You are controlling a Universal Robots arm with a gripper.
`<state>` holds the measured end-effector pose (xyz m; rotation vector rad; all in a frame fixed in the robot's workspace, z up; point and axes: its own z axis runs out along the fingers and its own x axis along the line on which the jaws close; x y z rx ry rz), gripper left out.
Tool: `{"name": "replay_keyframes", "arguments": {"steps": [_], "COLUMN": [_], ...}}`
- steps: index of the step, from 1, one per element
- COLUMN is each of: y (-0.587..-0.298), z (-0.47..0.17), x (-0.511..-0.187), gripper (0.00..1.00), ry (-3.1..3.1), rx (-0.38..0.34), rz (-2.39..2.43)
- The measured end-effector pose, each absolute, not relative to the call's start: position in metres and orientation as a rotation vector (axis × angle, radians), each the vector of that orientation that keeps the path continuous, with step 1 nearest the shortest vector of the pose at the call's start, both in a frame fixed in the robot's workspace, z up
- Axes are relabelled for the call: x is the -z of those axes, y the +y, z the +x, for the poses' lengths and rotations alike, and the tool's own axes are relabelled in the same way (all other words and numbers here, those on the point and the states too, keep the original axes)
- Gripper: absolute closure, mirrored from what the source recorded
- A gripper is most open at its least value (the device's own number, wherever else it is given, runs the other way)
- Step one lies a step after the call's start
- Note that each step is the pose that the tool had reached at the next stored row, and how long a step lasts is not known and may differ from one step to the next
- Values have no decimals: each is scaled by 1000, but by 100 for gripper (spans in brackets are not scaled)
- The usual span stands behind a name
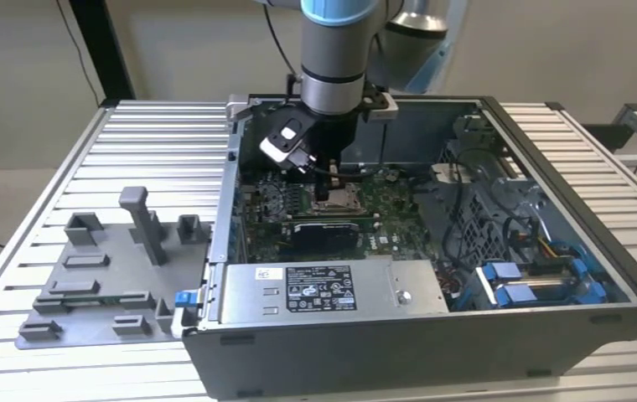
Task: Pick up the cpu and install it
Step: 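Install the second cpu locking lever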
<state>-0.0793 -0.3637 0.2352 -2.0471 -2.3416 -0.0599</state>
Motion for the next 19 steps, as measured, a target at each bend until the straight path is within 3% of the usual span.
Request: {"name": "replay_keyframes", "arguments": {"steps": [19], "y": [-364], "z": [-88], "x": [-222], "gripper": [100], "ry": [-2311], "rx": [96], "rz": [-2050]}}
